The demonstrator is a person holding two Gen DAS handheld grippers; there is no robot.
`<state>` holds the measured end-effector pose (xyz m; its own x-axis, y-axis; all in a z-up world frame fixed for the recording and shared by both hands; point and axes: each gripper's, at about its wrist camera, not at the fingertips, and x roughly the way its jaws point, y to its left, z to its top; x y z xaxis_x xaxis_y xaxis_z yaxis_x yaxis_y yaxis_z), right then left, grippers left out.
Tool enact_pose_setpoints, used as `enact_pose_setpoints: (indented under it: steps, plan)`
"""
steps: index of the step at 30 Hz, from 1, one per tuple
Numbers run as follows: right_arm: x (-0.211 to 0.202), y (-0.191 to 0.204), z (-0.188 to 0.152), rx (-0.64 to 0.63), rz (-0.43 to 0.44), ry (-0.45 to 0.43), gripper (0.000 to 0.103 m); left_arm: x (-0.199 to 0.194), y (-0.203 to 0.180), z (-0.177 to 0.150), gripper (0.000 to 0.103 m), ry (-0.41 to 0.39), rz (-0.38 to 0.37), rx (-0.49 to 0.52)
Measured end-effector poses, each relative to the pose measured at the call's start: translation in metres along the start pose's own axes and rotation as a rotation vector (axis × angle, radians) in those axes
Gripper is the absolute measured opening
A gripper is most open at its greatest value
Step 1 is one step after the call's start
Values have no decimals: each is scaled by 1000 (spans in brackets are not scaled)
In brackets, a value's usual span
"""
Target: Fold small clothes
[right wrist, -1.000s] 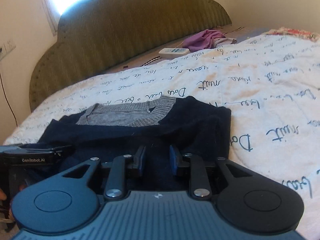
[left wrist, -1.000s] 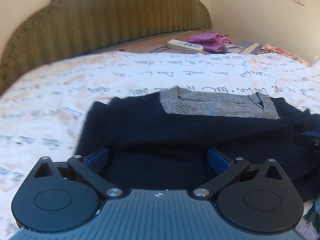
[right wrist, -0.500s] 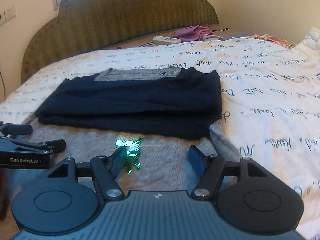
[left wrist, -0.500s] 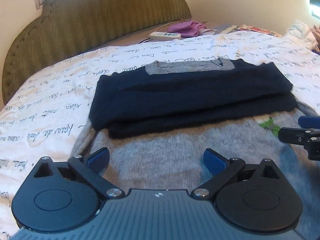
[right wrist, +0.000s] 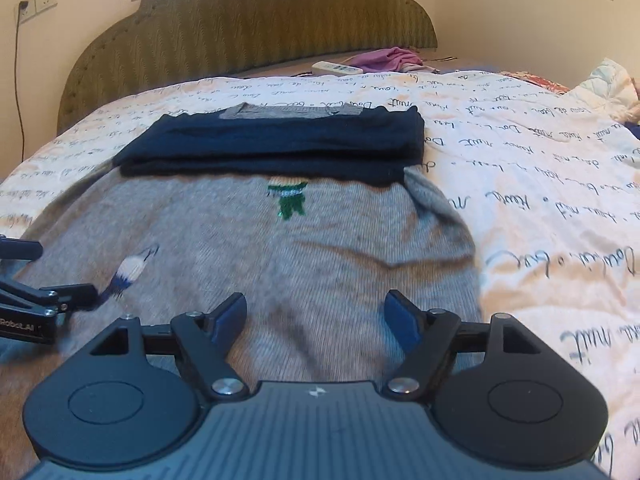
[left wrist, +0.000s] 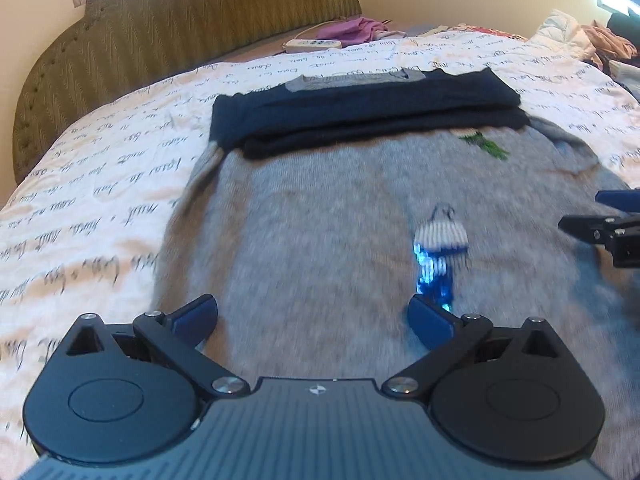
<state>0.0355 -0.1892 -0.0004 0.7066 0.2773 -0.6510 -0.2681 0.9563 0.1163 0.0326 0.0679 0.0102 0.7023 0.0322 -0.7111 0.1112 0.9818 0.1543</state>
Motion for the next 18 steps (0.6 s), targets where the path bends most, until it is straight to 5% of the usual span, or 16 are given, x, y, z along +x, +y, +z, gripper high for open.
enact_pose_setpoints:
  steps: [18]
  plan:
    - [-49,4,-44,-40,-17,5,80,-78,42,-81,103,60,-53,-2]
